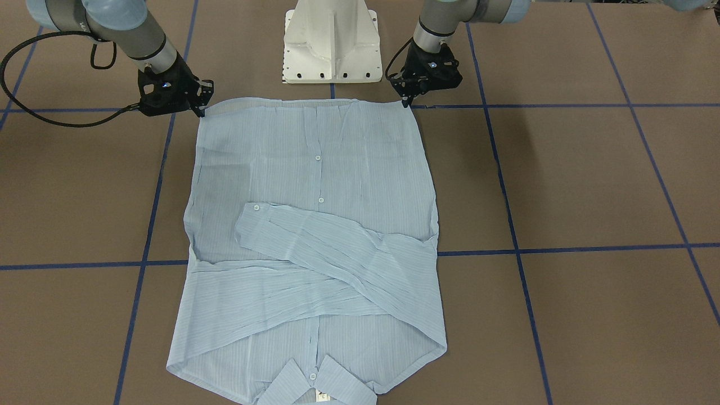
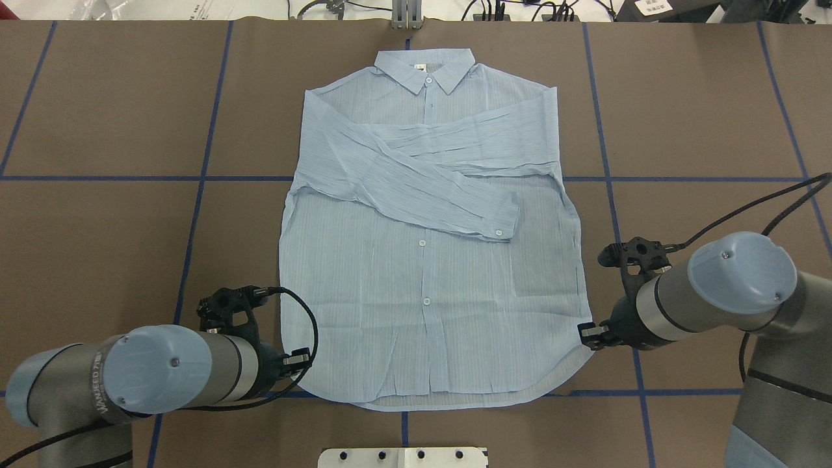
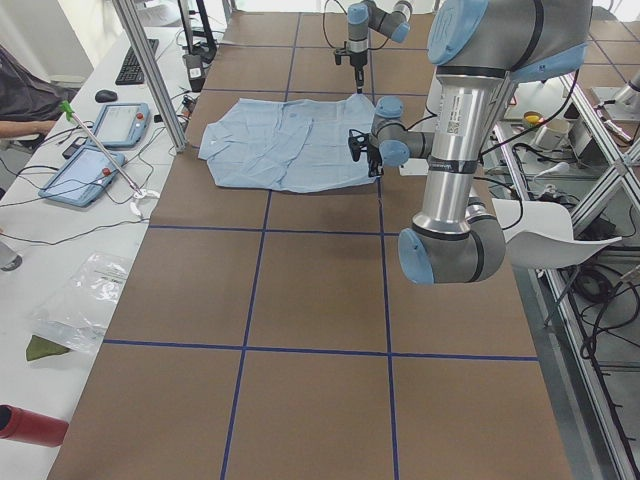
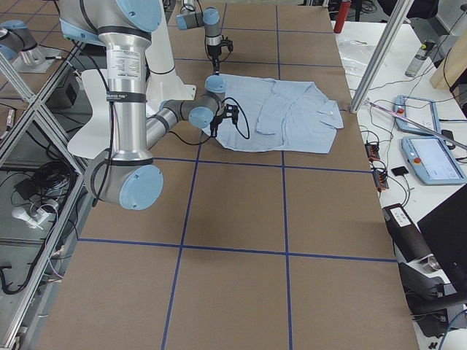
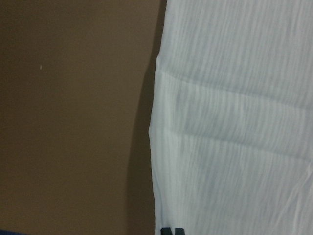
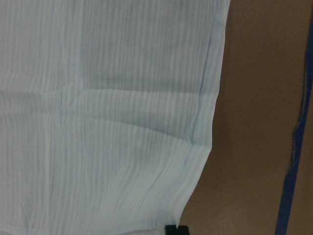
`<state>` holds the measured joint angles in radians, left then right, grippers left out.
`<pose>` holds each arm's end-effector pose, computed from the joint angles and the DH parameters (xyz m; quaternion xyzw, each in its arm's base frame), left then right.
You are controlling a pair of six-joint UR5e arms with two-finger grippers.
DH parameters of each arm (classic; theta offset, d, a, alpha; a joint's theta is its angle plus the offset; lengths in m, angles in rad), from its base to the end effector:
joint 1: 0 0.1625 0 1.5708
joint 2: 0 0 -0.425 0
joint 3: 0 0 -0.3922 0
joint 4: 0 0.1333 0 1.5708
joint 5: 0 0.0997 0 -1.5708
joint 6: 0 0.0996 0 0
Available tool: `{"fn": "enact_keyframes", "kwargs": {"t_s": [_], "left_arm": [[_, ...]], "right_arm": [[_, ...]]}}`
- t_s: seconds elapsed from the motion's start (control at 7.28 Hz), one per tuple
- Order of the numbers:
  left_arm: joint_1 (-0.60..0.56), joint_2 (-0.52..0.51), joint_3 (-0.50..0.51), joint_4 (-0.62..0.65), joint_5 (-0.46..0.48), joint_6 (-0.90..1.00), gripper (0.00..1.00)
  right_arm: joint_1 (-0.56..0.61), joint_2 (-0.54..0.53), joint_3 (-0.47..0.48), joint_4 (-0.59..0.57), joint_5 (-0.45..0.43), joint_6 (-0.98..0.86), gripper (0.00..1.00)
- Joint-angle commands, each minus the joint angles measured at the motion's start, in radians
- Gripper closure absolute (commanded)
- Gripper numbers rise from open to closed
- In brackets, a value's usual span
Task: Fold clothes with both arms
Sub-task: 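Lower both grippers to the hem corners and grasp the hem, then lift the hem with both grippers and carry it toward the collar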
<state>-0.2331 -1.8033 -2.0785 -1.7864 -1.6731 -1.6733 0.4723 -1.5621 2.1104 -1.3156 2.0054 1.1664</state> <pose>0.4833 -0.2413 0.2873 -0.0153 0.4613 -0.1249 0.8783 -0.3793 -0.2964 0.3740 -0.0176 -0.4300 -0.0538 0.9011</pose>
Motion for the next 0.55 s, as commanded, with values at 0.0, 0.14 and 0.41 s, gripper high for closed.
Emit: {"fn": "enact_keyframes", "kwargs": {"t_s": [0.0,0.14,0.41], "left_arm": [[-0.055,0.005,-0.034,0.001,-0.031,0.010,1.00],[-0.108,0.022,-0.044,-0.001,-0.095,0.039,1.00],[-0.152,0.065,-0.116,-0.001,-0.147,0.098,1.00]], "right_arm": [[0.060,0.013,0.022,0.007,0.022,-0.002,1.00],[0.098,0.030,0.022,0.007,0.067,-0.002,1.00],[0.190,0.037,0.039,0.009,0.192,-0.019,1.00]]}}
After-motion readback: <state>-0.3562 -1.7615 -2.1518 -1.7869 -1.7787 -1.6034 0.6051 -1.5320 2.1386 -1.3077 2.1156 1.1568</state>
